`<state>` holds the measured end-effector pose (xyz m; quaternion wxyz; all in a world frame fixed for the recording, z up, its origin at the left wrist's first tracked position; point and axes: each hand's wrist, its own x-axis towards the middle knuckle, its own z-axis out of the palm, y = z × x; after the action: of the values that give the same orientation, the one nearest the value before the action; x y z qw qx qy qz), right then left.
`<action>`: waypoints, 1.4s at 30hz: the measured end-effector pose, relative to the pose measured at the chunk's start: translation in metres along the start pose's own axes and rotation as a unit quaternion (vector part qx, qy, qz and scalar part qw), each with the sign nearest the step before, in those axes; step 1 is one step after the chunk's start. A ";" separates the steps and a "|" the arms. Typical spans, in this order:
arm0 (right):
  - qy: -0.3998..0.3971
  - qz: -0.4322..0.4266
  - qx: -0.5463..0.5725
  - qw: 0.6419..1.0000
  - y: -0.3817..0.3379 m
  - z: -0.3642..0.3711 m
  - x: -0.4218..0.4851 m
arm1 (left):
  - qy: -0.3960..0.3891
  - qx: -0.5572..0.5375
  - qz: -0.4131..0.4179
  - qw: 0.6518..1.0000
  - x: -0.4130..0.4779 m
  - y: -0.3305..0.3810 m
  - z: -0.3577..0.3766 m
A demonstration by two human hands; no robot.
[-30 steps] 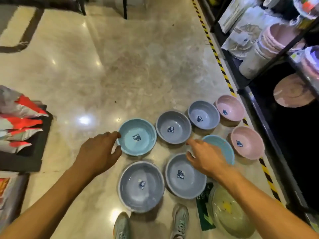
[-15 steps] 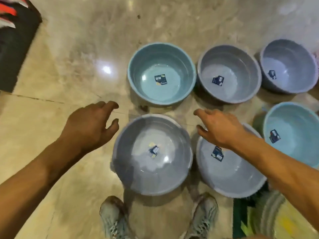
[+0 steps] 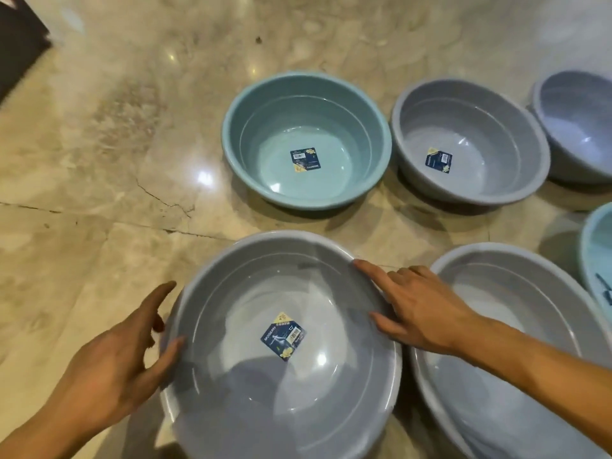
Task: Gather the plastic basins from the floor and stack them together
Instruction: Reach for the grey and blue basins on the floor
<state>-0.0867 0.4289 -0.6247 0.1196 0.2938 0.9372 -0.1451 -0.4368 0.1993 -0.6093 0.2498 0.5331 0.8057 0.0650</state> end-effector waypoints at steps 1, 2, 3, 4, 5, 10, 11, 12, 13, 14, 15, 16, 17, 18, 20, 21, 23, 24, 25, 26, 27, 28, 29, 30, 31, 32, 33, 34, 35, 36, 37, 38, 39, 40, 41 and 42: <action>-0.009 0.008 0.018 1.000 -0.001 0.004 -0.002 | -0.008 -0.021 -0.014 1.000 -0.008 0.000 0.005; -0.017 0.015 0.036 0.999 -0.002 0.004 -0.006 | -0.017 -0.037 -0.028 0.999 -0.015 0.002 0.007; -0.020 0.020 0.052 0.998 -0.002 0.002 -0.010 | -0.027 -0.053 -0.044 0.997 -0.020 0.004 0.007; -0.017 0.023 0.067 0.997 -0.002 0.000 -0.013 | -0.033 -0.070 -0.061 0.995 -0.027 0.008 0.008; -0.011 0.024 0.080 0.996 -0.001 -0.002 -0.014 | -0.034 -0.094 -0.069 0.993 -0.031 0.011 0.007; 0.023 0.023 0.131 0.991 -0.011 0.003 -0.004 | 0.004 -0.162 -0.071 0.984 -0.033 0.010 0.003; 0.030 0.023 0.134 0.990 -0.012 0.005 -0.003 | 0.007 -0.175 -0.081 0.981 -0.033 0.008 0.005; 0.032 0.024 0.135 0.990 -0.011 0.005 -0.003 | 0.000 -0.192 -0.091 0.977 -0.033 0.008 0.005; 0.034 0.024 0.138 0.990 -0.010 0.003 -0.005 | -0.001 -0.205 -0.100 0.974 -0.034 0.006 0.006; 0.038 0.025 0.140 0.989 -0.009 -0.001 -0.008 | -0.003 -0.213 -0.110 0.971 -0.031 -0.002 0.006; 0.044 0.026 0.141 0.989 -0.008 -0.007 -0.012 | -0.004 -0.220 -0.112 0.969 -0.027 -0.013 0.007; 0.051 0.029 0.140 0.988 -0.007 -0.015 -0.016 | 0.000 -0.226 -0.115 0.967 -0.021 -0.024 0.004; 0.058 0.032 0.141 0.988 -0.007 -0.025 -0.019 | 0.002 -0.228 -0.123 0.966 -0.011 -0.041 0.001; 0.065 0.035 0.143 0.987 -0.006 -0.035 -0.020 | -0.001 -0.236 -0.121 0.964 -0.002 -0.051 -0.006; 0.086 0.039 0.146 0.985 -0.002 -0.055 -0.020 | -0.005 -0.256 -0.079 0.964 0.014 -0.052 -0.028; 0.100 0.044 0.148 0.983 0.001 -0.065 -0.020 | -0.007 -0.256 -0.059 0.965 0.020 -0.039 -0.042; 0.123 0.057 0.164 0.977 0.010 -0.084 -0.023 | 0.000 -0.231 -0.015 0.973 0.031 -0.004 -0.075; 0.132 0.064 0.174 0.974 0.015 -0.092 -0.027 | 0.006 -0.206 0.001 0.979 0.039 0.008 -0.088; 0.141 0.073 0.181 0.971 0.020 -0.100 -0.033 | 0.008 -0.185 0.024 0.982 0.045 0.028 -0.101; 0.149 0.084 0.188 0.967 0.025 -0.107 -0.042 | 0.011 -0.163 0.046 0.985 0.052 0.044 -0.111; 0.155 0.100 0.193 0.964 0.032 -0.115 -0.053 | 0.010 -0.143 0.066 0.987 0.062 0.058 -0.116; 0.161 0.118 0.194 0.961 0.041 -0.121 -0.066 | 0.004 -0.129 0.085 0.988 0.069 0.077 -0.118; 0.167 0.134 0.189 0.958 0.049 -0.126 -0.077 | 0.009 -0.119 0.113 0.986 0.075 0.096 -0.121; 0.173 0.155 0.178 0.956 0.059 -0.130 -0.091 | 0.017 -0.110 0.140 0.984 0.082 0.118 -0.121; 0.177 0.176 0.167 0.954 0.070 -0.132 -0.105 | 0.019 -0.099 0.169 0.980 0.088 0.140 -0.119; 0.179 0.200 0.156 0.950 0.080 -0.132 -0.122 | 0.018 -0.086 0.201 0.976 0.093 0.164 -0.114; 0.180 0.223 0.149 0.946 0.091 -0.131 -0.140 | 0.020 -0.074 0.235 0.969 0.099 0.188 -0.107; 0.179 0.240 0.144 0.943 0.100 -0.127 -0.157 | 0.022 -0.058 0.262 0.963 0.102 0.210 -0.099; 0.176 0.260 0.137 0.939 0.108 -0.123 -0.176 | 0.025 -0.041 0.286 0.957 0.105 0.231 -0.088; 0.175 0.280 0.130 0.935 0.115 -0.118 -0.194 | 0.031 -0.025 0.304 0.952 0.107 0.249 -0.076; 0.174 0.295 0.124 0.931 0.121 -0.112 -0.210 | 0.036 -0.014 0.318 0.947 0.108 0.264 -0.065; 0.173 0.306 0.120 0.928 0.126 -0.105 -0.222 | 0.041 -0.009 0.328 0.944 0.110 0.275 -0.054; 0.170 0.311 0.121 0.927 0.129 -0.100 -0.229 | 0.044 -0.010 0.334 0.941 0.112 0.283 -0.045; 0.168 0.316 0.122 0.926 0.132 -0.093 -0.236 | 0.044 -0.013 0.342 0.939 0.114 0.289 -0.035; 0.165 0.321 0.124 0.924 0.136 -0.087 -0.242 | 0.040 -0.017 0.349 0.936 0.115 0.294 -0.024; 0.161 0.329 0.124 0.922 0.140 -0.079 -0.249 | 0.032 -0.018 0.355 0.934 0.115 0.299 -0.013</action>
<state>0.1833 0.4374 -0.5025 -0.0288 0.6176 0.7688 -0.1631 -0.2310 0.4310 -0.5253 0.1941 0.7777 0.5698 0.1811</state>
